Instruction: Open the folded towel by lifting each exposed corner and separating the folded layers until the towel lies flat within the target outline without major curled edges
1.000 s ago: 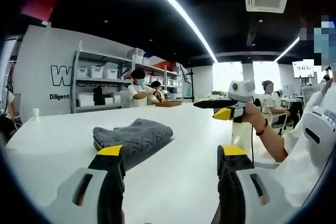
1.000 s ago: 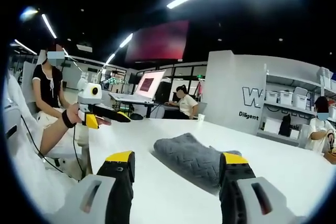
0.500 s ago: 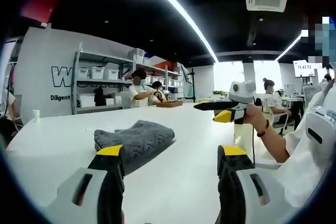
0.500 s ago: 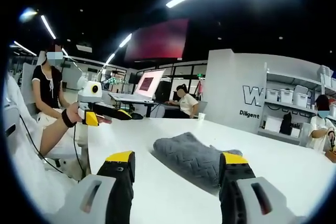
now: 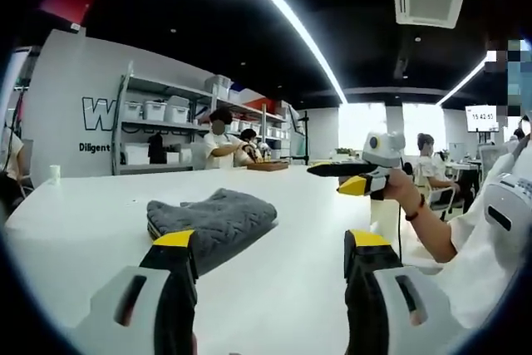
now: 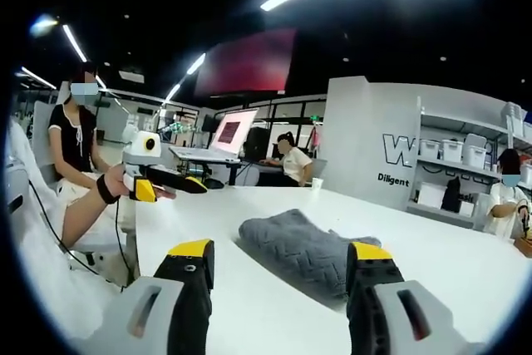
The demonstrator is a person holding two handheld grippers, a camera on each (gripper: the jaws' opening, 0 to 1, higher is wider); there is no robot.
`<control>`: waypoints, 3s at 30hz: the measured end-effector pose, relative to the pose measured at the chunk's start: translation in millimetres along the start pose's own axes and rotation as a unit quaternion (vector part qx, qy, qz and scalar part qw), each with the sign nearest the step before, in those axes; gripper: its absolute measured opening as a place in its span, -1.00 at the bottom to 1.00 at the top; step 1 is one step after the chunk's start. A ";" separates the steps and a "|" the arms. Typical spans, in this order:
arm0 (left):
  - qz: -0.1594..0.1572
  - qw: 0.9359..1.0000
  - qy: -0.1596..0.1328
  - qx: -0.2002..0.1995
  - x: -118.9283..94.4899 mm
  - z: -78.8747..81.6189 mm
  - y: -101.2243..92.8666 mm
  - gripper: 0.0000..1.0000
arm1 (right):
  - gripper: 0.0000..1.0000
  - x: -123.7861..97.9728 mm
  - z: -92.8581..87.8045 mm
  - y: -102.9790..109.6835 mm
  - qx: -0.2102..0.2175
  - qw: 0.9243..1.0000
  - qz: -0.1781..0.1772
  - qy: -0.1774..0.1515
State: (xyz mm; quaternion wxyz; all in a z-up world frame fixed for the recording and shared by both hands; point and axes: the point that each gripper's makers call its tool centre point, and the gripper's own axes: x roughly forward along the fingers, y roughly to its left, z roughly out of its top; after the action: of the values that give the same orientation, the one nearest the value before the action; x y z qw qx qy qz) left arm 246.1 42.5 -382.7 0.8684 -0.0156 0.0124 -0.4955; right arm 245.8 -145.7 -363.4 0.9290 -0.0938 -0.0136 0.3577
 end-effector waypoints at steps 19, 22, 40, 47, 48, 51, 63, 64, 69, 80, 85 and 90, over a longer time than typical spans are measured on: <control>-0.010 1.000 0.009 -0.009 15.0 1.3 0.0 0.38 | 0.25 3.4 3.8 -5.9 -0.006 1.000 0.000 0.006; -0.014 1.000 0.011 -0.008 16.2 1.6 -0.8 0.36 | 0.25 3.8 5.5 -6.3 -0.009 1.000 0.001 0.007; -0.018 1.000 0.013 -0.012 27.6 4.8 2.4 0.37 | 0.25 8.9 3.4 -8.8 -0.006 1.000 0.002 0.012; -0.018 1.000 0.014 -0.012 28.8 5.1 4.0 0.37 | 0.25 9.1 5.0 -10.8 -0.007 1.000 0.001 0.011; -0.018 1.000 0.013 -0.011 28.9 5.3 4.1 0.37 | 0.25 9.1 5.2 -10.8 -0.007 1.000 0.001 0.010; -0.017 1.000 0.018 -0.008 29.6 4.7 4.0 0.37 | 0.24 9.4 8.2 -11.0 -0.011 1.000 -0.001 0.009; -0.018 1.000 0.016 -0.008 32.8 6.1 3.4 0.36 | 0.24 11.7 7.5 -13.0 -0.010 1.000 0.001 0.011; -0.019 1.000 0.016 -0.009 33.1 6.5 3.6 0.36 | 0.24 11.7 7.0 -13.5 -0.010 1.000 0.001 0.011; -0.021 1.000 0.019 -0.012 37.8 6.2 5.6 0.36 | 0.23 14.3 6.4 -16.5 -0.007 1.000 0.001 0.013; -0.017 0.999 0.022 -0.017 39.0 5.1 10.6 0.36 | 0.23 18.1 4.4 -19.3 -0.002 1.000 0.002 0.016; -0.019 0.999 0.022 -0.017 39.6 5.1 10.1 0.36 | 0.23 19.1 1.4 -20.7 0.001 1.000 0.002 0.020; -0.016 0.999 0.024 -0.025 40.4 5.1 12.9 0.34 | 0.21 19.3 2.1 -19.9 -0.001 1.000 0.004 0.020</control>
State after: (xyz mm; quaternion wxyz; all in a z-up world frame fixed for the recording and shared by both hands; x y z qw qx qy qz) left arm 277.9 14.4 -378.3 0.8594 -0.0257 0.0449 -0.5087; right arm 273.1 -146.9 -358.5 0.9275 -0.1021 0.0051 0.3594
